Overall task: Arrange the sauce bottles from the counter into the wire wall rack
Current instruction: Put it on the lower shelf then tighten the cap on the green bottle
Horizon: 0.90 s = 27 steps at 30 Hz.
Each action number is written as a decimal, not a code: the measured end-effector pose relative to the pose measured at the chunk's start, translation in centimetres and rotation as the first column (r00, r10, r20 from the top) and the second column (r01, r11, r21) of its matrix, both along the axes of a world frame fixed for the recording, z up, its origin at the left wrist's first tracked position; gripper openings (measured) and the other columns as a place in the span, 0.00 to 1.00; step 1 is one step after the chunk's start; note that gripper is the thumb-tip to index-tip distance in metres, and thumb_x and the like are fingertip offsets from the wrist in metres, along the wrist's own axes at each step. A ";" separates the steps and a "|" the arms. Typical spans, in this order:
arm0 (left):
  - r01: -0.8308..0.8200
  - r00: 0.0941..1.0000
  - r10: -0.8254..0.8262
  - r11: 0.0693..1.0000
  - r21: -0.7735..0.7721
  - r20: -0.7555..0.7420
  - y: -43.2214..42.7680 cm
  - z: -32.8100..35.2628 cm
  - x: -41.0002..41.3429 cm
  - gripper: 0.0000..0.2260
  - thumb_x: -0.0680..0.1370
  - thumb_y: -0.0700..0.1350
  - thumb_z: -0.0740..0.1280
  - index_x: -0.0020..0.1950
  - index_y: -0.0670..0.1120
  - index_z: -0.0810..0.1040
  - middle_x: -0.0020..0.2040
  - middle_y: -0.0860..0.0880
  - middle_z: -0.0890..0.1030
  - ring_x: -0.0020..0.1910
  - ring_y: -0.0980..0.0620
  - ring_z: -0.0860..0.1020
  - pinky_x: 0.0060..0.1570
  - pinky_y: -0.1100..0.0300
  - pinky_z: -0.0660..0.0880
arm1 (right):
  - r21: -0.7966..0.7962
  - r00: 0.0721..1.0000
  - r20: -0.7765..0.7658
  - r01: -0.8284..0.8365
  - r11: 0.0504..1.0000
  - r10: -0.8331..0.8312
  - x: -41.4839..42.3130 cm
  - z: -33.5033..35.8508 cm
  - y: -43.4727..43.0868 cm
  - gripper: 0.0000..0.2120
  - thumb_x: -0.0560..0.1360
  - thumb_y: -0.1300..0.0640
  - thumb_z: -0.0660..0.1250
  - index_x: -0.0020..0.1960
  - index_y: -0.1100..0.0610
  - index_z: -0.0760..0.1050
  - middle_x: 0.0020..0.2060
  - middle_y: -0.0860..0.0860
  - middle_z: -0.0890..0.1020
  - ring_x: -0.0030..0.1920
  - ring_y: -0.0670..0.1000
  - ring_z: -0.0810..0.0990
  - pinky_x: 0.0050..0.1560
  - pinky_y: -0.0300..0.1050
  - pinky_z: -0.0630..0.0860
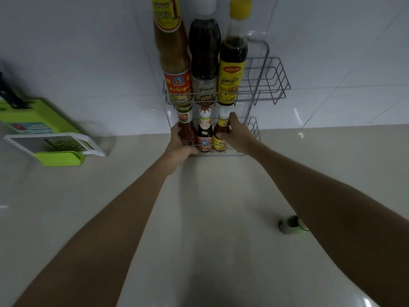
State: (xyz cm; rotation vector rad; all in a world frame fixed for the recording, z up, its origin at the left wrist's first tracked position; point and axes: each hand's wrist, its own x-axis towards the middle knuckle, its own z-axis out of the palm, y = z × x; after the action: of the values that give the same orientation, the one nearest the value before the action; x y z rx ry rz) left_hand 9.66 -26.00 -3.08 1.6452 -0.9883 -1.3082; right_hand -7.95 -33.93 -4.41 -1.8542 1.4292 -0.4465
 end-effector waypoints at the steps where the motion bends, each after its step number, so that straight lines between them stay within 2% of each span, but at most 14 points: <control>1: 0.000 1.000 0.000 1.000 0.008 0.003 0.1 0.0 -0.1 0.43 0.71 0.25 0.68 0.78 0.47 0.50 0.65 0.50 0.68 0.60 0.53 0.69 0.49 0.66 0.71 | 0.022 0.999 -0.012 -0.030 0.999 0.031 -0.3 0.4 0.0 0.27 0.74 0.59 0.69 0.68 0.59 0.59 0.62 0.61 0.76 0.59 0.62 0.77 0.47 0.49 0.72; 3: -0.031 0.999 0.030 0.999 0.025 0.037 0.4 0.4 -0.7 0.43 0.72 0.28 0.68 0.79 0.46 0.47 0.72 0.48 0.66 0.64 0.51 0.69 0.57 0.62 0.67 | 0.036 0.998 -0.007 -0.070 0.997 0.070 -1.4 1.5 0.5 0.34 0.75 0.59 0.69 0.73 0.59 0.54 0.69 0.62 0.71 0.65 0.62 0.73 0.55 0.50 0.73; 5: -0.125 0.986 0.122 0.992 0.023 0.110 1.3 0.4 -1.9 0.40 0.73 0.32 0.69 0.78 0.46 0.50 0.69 0.49 0.68 0.67 0.50 0.68 0.56 0.63 0.65 | 0.020 0.997 0.052 -0.054 0.998 0.053 -3.7 2.6 1.6 0.33 0.76 0.60 0.68 0.74 0.58 0.55 0.71 0.61 0.69 0.68 0.60 0.71 0.63 0.49 0.71; 7: -0.204 0.960 0.212 0.977 -0.062 0.182 2.7 -0.4 -3.2 0.28 0.73 0.33 0.70 0.69 0.49 0.65 0.59 0.52 0.74 0.63 0.50 0.72 0.52 0.68 0.68 | -0.045 0.995 0.063 -0.071 0.996 0.073 -7.5 3.1 3.5 0.23 0.76 0.60 0.67 0.70 0.56 0.65 0.64 0.57 0.77 0.62 0.56 0.78 0.60 0.46 0.75; 9: -0.181 0.943 0.204 0.977 -0.111 0.261 4.7 -2.0 -4.8 0.24 0.73 0.35 0.70 0.67 0.48 0.69 0.63 0.49 0.75 0.64 0.48 0.72 0.58 0.67 0.70 | -0.070 0.993 -0.033 -0.115 0.991 0.113 -12.3 3.0 5.9 0.15 0.76 0.63 0.67 0.62 0.55 0.74 0.55 0.54 0.83 0.54 0.52 0.83 0.57 0.47 0.79; 11: -0.076 0.938 0.104 0.992 -0.097 0.330 6.8 -3.8 -6.7 0.27 0.74 0.36 0.70 0.72 0.46 0.66 0.71 0.47 0.70 0.70 0.49 0.68 0.67 0.57 0.67 | 0.038 0.978 -0.156 -0.131 0.991 0.135 -16.8 2.0 8.8 0.17 0.74 0.70 0.64 0.59 0.54 0.77 0.54 0.51 0.83 0.54 0.50 0.83 0.56 0.45 0.79; 14: 0.111 0.950 -0.085 0.991 -0.072 0.302 9.7 -5.5 -10.3 0.27 0.74 0.34 0.68 0.71 0.47 0.67 0.72 0.50 0.70 0.70 0.55 0.66 0.63 0.63 0.64 | 0.254 0.943 -0.286 -0.095 0.963 0.168 -21.9 -0.9 13.2 0.27 0.70 0.76 0.61 0.60 0.51 0.77 0.61 0.49 0.79 0.59 0.49 0.79 0.56 0.42 0.77; 16: 0.242 0.932 -0.220 0.969 -0.042 0.289 11.0 -6.3 -12.8 0.27 0.73 0.33 0.68 0.71 0.47 0.68 0.71 0.51 0.71 0.69 0.59 0.66 0.61 0.65 0.62 | 0.290 0.923 -0.320 -0.118 0.950 0.213 -23.6 -2.9 15.7 0.27 0.69 0.73 0.66 0.64 0.52 0.75 0.62 0.51 0.76 0.60 0.51 0.76 0.57 0.43 0.75; 18: 0.385 0.876 -0.363 0.923 -0.008 0.316 11.8 -7.0 -15.0 0.27 0.73 0.35 0.69 0.70 0.48 0.69 0.70 0.52 0.72 0.69 0.59 0.67 0.60 0.67 0.62 | 0.239 0.915 -0.337 -0.147 0.960 0.224 -24.3 -4.8 17.6 0.26 0.68 0.66 0.72 0.64 0.54 0.74 0.60 0.53 0.76 0.60 0.52 0.74 0.60 0.44 0.72; 20: 0.514 0.807 -0.490 0.858 0.015 0.329 12.3 -7.3 -17.0 0.28 0.71 0.36 0.69 0.70 0.49 0.69 0.70 0.52 0.71 0.70 0.56 0.68 0.60 0.68 0.62 | 0.155 0.939 -0.312 -0.102 0.983 0.147 -24.6 -6.5 18.8 0.23 0.67 0.62 0.75 0.62 0.55 0.76 0.56 0.54 0.77 0.56 0.54 0.75 0.57 0.46 0.72; 22: 0.591 0.754 -0.565 0.806 0.029 0.333 12.4 -7.5 -18.9 0.30 0.70 0.37 0.71 0.71 0.48 0.68 0.71 0.50 0.71 0.71 0.54 0.68 0.61 0.69 0.62 | 0.026 0.958 -0.285 -0.034 0.999 0.040 -24.7 -7.8 19.4 0.18 0.67 0.61 0.75 0.56 0.56 0.79 0.50 0.56 0.79 0.51 0.58 0.79 0.49 0.47 0.75; 24: 0.626 0.719 -0.594 0.779 0.037 0.361 12.4 -7.7 -20.7 0.32 0.69 0.37 0.73 0.72 0.45 0.67 0.71 0.47 0.70 0.71 0.51 0.68 0.62 0.70 0.61 | -0.042 0.970 -0.132 0.200 0.979 -0.203 -24.7 -8.0 19.6 0.14 0.67 0.61 0.75 0.51 0.53 0.77 0.46 0.54 0.80 0.45 0.57 0.81 0.44 0.46 0.77; 26: 0.636 0.713 -0.607 0.771 0.041 0.351 12.1 -7.9 -22.3 0.35 0.68 0.38 0.75 0.73 0.43 0.65 0.72 0.44 0.69 0.72 0.49 0.67 0.64 0.70 0.59 | 0.021 0.860 0.120 0.497 0.868 -0.496 -24.3 -6.6 19.4 0.13 0.69 0.61 0.74 0.50 0.53 0.73 0.46 0.52 0.80 0.43 0.51 0.82 0.40 0.35 0.77; 27: 0.634 0.720 -0.609 0.772 0.042 0.333 12.0 -7.9 -22.9 0.37 0.68 0.38 0.76 0.74 0.43 0.65 0.72 0.45 0.69 0.72 0.49 0.67 0.66 0.69 0.59 | 0.066 0.787 0.248 0.568 0.820 -0.565 -24.0 -5.7 19.2 0.12 0.71 0.60 0.72 0.52 0.53 0.73 0.46 0.52 0.81 0.44 0.50 0.82 0.41 0.31 0.76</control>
State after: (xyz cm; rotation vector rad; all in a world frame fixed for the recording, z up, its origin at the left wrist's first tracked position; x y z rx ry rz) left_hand -13.28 -14.00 -11.00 1.5527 -1.9057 -1.4030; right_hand -31.91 -14.70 -10.07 -1.2746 1.7857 -0.9567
